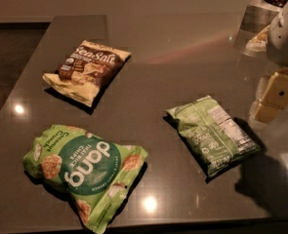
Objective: Move green jalapeno chip bag near brown chip bag
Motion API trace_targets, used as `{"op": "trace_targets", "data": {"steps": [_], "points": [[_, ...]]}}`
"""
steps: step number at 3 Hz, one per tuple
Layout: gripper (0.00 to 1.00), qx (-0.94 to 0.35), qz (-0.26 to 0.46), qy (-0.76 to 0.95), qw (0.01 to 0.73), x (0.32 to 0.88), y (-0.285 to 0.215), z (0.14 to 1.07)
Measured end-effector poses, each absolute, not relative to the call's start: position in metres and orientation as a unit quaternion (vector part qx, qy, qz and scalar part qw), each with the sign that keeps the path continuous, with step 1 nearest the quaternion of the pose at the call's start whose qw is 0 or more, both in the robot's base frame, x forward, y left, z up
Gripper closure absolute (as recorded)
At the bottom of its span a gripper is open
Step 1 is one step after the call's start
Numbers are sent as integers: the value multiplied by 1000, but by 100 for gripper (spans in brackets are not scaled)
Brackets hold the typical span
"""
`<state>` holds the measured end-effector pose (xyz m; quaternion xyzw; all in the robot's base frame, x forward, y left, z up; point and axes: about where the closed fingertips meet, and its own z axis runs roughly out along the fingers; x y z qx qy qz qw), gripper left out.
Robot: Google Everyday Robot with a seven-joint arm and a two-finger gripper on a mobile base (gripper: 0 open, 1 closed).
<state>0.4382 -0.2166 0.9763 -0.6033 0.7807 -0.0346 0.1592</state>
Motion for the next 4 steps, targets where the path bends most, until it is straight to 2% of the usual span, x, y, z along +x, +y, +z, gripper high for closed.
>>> {"op": "trace_targets", "data": {"steps": [1,2,4], "points": [[0,-603,-35,781,159,438,-217,976],[0,-572,2,802,175,445,-221,964],[0,-426,88,880,190,470,-228,906]]}}
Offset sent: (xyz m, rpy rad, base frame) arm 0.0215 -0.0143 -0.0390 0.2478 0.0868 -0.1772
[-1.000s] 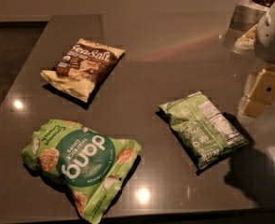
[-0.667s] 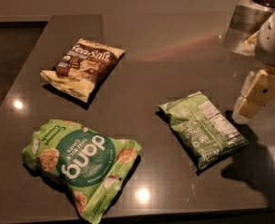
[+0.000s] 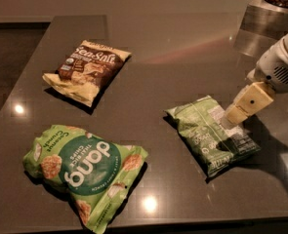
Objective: Move green jalapeno chip bag near brown chip bag
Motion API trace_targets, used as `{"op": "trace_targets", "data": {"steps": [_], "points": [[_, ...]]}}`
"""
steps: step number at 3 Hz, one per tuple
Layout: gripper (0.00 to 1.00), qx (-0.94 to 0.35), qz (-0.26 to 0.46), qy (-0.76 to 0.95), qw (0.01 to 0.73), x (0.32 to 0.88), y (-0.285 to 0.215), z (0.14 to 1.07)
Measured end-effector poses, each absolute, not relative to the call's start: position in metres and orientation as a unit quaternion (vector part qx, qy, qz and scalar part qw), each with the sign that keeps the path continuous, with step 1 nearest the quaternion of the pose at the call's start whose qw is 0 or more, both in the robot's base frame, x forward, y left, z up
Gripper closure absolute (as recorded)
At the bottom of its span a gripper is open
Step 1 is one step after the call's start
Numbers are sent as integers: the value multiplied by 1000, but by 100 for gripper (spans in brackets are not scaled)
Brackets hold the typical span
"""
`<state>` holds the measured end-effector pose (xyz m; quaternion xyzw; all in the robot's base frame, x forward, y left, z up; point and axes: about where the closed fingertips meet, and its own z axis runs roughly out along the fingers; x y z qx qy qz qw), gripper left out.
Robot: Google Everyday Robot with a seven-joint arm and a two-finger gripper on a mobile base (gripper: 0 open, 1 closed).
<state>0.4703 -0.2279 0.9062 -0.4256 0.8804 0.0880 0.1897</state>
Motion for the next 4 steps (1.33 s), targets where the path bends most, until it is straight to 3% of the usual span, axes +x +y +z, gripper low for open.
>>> {"op": "trace_targets", "data": {"steps": [3,4], "points": [[0,-368,151,906,147,475,-180,850],[23,-369,134,908,144,479,-167,854]]}}
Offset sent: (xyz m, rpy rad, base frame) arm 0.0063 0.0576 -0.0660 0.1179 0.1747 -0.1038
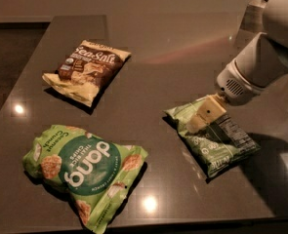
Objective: Move green jalapeno chip bag near brown chip bag
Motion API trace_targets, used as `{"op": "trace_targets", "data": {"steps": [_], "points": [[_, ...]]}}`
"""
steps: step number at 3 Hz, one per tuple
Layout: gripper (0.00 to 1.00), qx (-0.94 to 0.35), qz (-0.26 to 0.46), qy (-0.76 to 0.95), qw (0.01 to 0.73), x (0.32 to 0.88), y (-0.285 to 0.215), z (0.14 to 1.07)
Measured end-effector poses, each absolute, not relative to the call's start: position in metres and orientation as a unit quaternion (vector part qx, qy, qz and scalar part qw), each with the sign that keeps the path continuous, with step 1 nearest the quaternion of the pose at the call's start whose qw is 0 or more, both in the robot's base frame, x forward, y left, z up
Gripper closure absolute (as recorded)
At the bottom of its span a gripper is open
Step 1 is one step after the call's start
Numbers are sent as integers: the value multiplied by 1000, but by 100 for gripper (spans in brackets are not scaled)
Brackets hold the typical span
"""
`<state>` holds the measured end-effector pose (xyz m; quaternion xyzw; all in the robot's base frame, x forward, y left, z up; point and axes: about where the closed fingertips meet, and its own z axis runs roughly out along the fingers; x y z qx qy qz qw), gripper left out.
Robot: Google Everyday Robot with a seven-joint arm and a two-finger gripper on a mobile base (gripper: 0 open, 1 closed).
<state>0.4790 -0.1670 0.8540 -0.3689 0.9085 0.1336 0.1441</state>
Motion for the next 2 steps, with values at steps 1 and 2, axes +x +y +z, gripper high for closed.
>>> {"op": "trace_targets", "data": {"steps": [1,2], "points": [[46,-371,113,910,147,483,-163,862],[69,-392,88,904,147,502,-156,876]]}}
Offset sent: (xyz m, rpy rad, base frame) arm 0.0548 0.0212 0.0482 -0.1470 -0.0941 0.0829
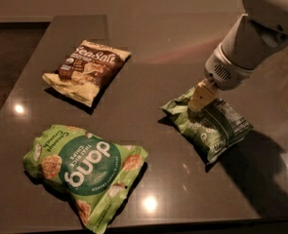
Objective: Move green jalapeno chip bag near brown chip bag
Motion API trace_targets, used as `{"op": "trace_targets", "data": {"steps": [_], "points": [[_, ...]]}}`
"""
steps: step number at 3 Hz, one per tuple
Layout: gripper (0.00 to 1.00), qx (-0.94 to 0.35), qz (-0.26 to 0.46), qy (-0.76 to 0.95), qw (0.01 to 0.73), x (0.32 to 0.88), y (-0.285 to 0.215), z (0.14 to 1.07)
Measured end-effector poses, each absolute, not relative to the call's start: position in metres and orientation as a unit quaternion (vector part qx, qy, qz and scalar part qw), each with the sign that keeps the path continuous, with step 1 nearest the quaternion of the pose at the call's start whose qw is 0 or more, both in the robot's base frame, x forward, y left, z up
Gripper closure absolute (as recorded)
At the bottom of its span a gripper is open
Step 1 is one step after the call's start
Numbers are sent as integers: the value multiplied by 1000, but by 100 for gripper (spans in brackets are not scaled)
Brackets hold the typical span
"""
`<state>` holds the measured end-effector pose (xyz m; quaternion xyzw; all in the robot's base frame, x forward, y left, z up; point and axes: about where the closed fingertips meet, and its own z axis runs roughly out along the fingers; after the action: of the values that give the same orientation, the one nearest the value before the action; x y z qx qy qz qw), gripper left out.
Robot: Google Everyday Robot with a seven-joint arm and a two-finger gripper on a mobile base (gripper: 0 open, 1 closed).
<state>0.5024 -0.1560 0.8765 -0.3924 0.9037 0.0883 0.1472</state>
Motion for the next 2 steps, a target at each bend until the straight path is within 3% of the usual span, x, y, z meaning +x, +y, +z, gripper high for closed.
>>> {"op": "trace_targets", "data": {"steps": [1,2], "points": [[99,-438,79,883,150,547,-134,894],[100,-486,91,854,163,596,-96,905]]}}
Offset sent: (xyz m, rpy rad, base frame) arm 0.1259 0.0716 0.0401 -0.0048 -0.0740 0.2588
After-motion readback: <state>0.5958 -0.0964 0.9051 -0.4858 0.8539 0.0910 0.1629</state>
